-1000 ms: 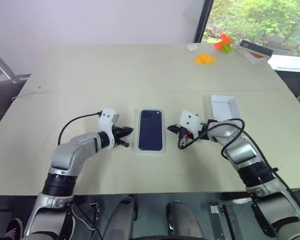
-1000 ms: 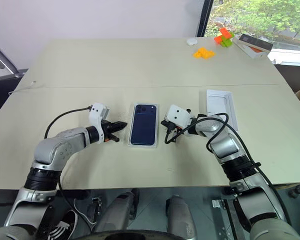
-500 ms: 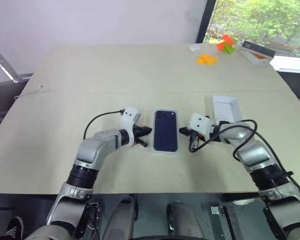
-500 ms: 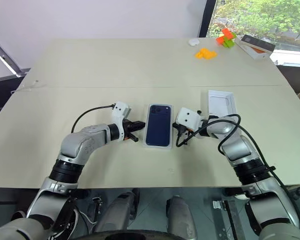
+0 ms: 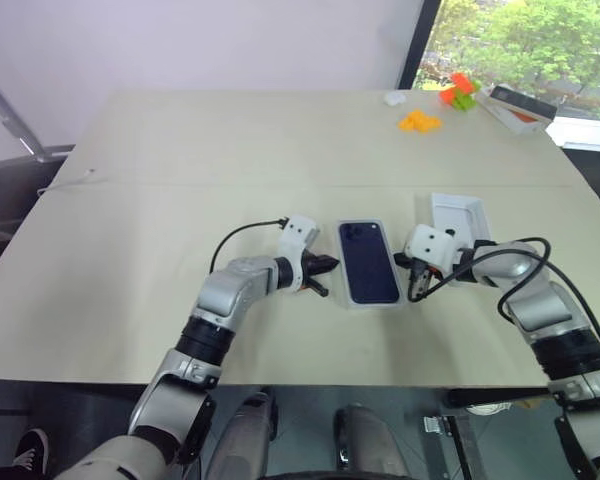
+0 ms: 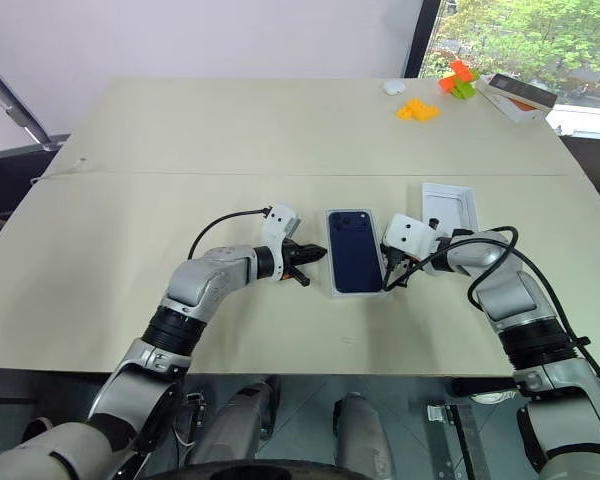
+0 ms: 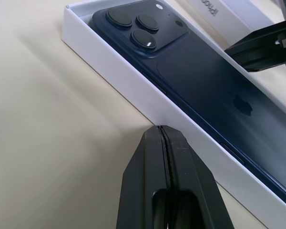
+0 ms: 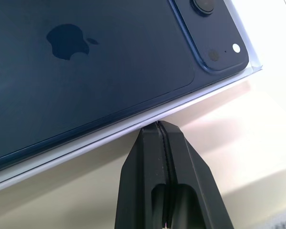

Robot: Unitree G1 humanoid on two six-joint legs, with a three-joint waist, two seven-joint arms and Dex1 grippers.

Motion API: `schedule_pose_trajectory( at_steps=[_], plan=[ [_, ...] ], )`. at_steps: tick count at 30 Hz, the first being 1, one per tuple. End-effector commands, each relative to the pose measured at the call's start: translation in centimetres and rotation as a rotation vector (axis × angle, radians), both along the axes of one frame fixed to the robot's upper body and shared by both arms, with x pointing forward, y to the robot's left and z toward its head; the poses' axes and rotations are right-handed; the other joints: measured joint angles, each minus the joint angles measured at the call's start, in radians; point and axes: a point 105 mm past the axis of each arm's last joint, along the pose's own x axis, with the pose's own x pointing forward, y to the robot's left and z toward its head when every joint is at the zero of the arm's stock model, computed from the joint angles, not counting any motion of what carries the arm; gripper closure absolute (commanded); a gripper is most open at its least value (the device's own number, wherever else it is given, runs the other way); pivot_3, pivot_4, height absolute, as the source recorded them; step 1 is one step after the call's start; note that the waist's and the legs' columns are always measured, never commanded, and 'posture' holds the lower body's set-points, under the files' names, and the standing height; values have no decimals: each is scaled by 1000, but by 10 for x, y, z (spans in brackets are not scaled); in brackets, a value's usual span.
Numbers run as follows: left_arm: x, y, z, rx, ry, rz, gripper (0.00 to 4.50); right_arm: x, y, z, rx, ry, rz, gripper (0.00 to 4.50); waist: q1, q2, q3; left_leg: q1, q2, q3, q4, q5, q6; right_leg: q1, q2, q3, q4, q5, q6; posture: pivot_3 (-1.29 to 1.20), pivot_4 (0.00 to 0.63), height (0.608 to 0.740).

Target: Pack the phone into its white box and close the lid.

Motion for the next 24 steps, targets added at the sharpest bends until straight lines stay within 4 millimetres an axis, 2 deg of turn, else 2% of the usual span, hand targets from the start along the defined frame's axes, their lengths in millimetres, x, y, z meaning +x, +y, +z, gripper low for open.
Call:
schedule_pose_trajectory(
  at_steps=[1,5,10,18,22,24],
  plan=[
    [-13,-28,2,-18,6,-97,4456,-2,-1,10,7,-29,24,4500,0,0,0,0,0,0,0,0,0,0,0,0,-1,0,0,0,150,740],
    [-14,-38,4,-21,-10,-124,4456,0,-8,9,-8,-32,6,4500,0,0,0,0,0,0,1,0,0,1,0,0,-1,0,1,0,150,740],
    [-12,-42,6,-22,-28,-133,4456,0,-13,9,-28,-27,2,4500,-1,0,0,0,0,-1,1,0,0,1,0,-1,-1,1,1,0,150,740],
    [-3,-29,10,-35,-29,-78,4456,0,-9,11,-24,-22,20,4500,-1,0,0,0,0,-1,0,0,0,1,0,-1,-1,2,4,0,150,740],
    [-6,-22,24,-59,-39,-79,4456,8,-8,25,19,-45,2,4500,-5,1,0,0,0,-1,0,0,0,0,0,-1,-1,2,4,0,150,740],
    [-6,-10,42,-98,-63,-73,4456,12,-4,43,97,-54,-8,4500,-10,3,1,-1,0,-1,0,0,0,0,0,-1,-1,2,4,0,150,740]
  ],
)
